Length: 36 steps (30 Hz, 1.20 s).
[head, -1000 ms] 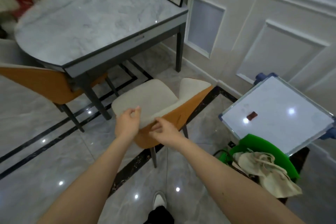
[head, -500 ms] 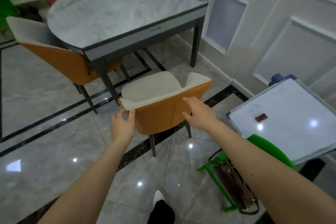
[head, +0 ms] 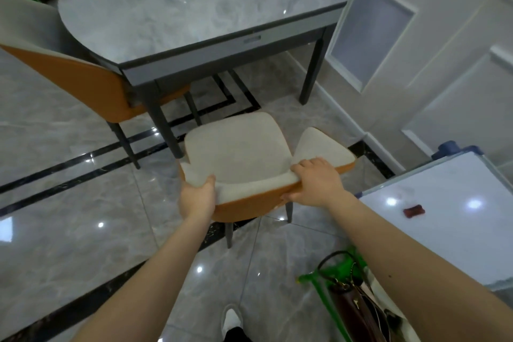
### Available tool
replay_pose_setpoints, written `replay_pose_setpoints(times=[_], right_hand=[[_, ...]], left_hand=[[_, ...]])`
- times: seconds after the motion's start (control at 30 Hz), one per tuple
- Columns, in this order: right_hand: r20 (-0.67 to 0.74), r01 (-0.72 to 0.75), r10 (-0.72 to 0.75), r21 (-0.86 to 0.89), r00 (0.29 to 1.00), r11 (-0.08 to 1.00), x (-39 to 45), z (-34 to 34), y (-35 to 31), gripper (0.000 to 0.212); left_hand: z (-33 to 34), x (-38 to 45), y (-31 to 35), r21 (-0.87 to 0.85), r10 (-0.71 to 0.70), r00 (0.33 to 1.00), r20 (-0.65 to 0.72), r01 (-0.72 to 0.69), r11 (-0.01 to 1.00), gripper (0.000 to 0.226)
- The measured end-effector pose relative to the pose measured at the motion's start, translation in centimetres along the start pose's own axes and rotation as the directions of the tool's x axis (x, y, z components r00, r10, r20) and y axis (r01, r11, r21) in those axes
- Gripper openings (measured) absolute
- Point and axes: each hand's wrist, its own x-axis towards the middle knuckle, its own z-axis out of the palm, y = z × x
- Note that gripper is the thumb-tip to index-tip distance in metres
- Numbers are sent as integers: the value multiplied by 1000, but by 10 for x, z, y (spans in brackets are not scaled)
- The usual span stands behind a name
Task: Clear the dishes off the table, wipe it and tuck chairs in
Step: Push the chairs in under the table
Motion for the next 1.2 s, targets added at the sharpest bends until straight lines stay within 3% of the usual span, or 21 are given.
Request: replay_pose_setpoints(times=[0.23,0.37,0.7,1.03,1.2], right_hand=[[-79,47,-52,-58,996,997,67,-9,4,72],[-60,49,-51,-43,997,998,105,-22,11,72],[-51,119,-121,-34,991,992,190,-47,36,75],[-70,203,-208,-62,976,977,285,-81,107,68],[-45,247,-248,-36,968,968,341,-98,152,69]], left_hand=[[9,64,47,105,52,999,13,-53,993,60],[16,99,78,134,76,995,72,-85,987,61],[50,161,153,215,86,995,57,-96,972,59],[117,202,229,230,71,997,13,-72,971,59],[158,220,276,316,21,1000,-8,-17,949,58]])
